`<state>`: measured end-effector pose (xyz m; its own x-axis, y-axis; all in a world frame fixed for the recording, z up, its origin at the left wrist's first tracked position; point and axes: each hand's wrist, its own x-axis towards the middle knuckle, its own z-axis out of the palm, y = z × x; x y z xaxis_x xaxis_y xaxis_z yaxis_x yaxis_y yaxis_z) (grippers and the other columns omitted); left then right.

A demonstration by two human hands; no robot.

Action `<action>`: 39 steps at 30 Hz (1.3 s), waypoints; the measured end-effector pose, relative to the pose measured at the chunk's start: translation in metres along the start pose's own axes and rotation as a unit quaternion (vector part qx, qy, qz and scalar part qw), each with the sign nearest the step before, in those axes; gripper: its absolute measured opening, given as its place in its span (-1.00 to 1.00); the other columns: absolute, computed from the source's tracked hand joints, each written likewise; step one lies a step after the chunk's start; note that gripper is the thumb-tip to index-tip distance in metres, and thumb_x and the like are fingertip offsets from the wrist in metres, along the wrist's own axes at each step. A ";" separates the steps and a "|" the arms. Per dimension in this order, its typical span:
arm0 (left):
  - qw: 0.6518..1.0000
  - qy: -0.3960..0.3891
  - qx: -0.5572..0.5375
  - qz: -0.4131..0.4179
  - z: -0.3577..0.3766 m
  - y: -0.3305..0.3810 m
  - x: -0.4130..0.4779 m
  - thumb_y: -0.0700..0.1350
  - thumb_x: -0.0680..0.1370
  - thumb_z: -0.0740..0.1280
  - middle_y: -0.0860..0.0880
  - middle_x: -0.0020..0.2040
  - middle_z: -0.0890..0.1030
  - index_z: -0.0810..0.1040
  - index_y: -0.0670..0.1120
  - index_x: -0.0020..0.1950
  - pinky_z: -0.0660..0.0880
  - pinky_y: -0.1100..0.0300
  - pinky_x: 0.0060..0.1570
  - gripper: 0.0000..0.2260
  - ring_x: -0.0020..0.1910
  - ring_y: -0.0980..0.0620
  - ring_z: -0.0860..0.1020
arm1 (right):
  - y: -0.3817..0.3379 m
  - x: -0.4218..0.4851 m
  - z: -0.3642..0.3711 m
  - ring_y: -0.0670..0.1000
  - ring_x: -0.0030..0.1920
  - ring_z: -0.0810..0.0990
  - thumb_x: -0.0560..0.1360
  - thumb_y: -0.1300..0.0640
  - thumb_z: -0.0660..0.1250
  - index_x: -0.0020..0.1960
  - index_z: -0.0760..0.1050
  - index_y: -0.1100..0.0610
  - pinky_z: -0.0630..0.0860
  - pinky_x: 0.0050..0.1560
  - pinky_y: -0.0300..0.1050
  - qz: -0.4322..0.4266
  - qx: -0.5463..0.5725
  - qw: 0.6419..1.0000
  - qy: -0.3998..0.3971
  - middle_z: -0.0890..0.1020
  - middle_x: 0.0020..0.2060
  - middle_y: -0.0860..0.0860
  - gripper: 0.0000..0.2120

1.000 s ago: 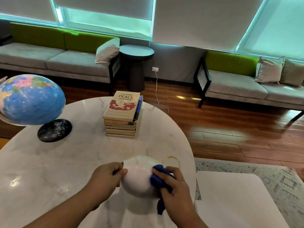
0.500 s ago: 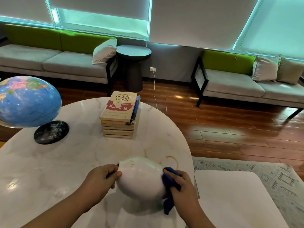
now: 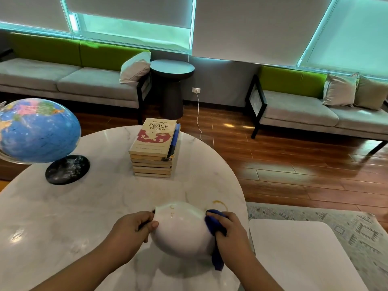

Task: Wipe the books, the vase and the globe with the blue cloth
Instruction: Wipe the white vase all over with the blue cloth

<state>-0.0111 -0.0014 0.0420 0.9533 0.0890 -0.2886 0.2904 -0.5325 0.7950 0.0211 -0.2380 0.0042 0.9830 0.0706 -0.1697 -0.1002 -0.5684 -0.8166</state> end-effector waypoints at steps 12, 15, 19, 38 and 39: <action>0.999 0.030 0.015 0.022 0.005 0.009 0.002 -0.17 0.58 0.32 0.03 -0.16 0.65 0.55 0.02 -0.26 0.33 0.47 -0.37 -0.78 -0.39 0.24 0.46 | -0.016 -0.006 0.002 -0.25 0.09 0.39 0.50 0.35 0.24 0.10 0.47 -0.29 0.24 0.41 -0.24 -0.041 -0.014 0.999 0.004 0.37 0.10 -0.35 -0.49; 0.997 0.032 0.057 0.040 0.009 0.011 0.007 -0.11 0.58 0.32 -0.05 0.03 0.66 0.54 0.07 -0.22 0.31 0.48 -0.31 -0.82 -0.30 0.23 0.44 | -0.036 -0.007 0.013 -0.23 0.14 0.33 0.51 0.30 0.26 0.22 0.49 -0.19 0.11 0.29 -0.54 -0.097 -0.044 0.994 0.016 0.30 0.11 -0.41 -0.55; 0.994 0.051 0.081 0.044 0.015 0.015 0.012 -0.06 0.59 0.29 0.08 -0.04 0.62 0.61 0.02 0.00 0.30 0.43 -0.22 -0.90 -0.17 0.19 0.47 | -0.043 -0.018 0.016 -0.24 0.22 0.21 0.47 0.25 0.25 0.34 0.43 -0.19 -0.05 0.23 -0.60 -0.190 -0.129 0.973 -0.011 0.19 0.20 -0.37 -0.47; 0.990 0.023 0.111 0.083 0.020 0.026 0.009 -0.12 0.57 0.31 0.07 -0.28 0.56 0.42 0.09 -0.36 0.37 0.45 -0.23 -0.69 -0.23 0.28 0.51 | -0.065 -0.013 0.002 -0.07 0.19 0.29 0.47 0.10 0.13 0.30 0.48 -0.15 0.04 0.17 -0.57 -0.233 -0.208 0.948 -0.060 0.31 0.30 -0.24 -0.56; 0.990 0.024 0.116 0.083 0.020 0.027 0.009 -0.11 0.57 0.32 0.08 -0.22 0.59 0.44 0.07 -0.34 0.35 0.46 -0.24 -0.72 -0.20 0.23 0.52 | -0.062 -0.007 -0.002 -0.08 0.21 0.29 0.50 0.15 0.17 0.30 0.48 -0.15 0.05 0.20 -0.55 -0.214 -0.202 0.955 -0.046 0.31 0.30 -0.24 -0.58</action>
<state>0.0038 -0.0318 0.0501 0.9907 0.0213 -0.1341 0.1081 -0.7212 0.6842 0.0211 -0.2048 0.0571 0.9007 0.4290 0.0693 0.3941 -0.7393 -0.5459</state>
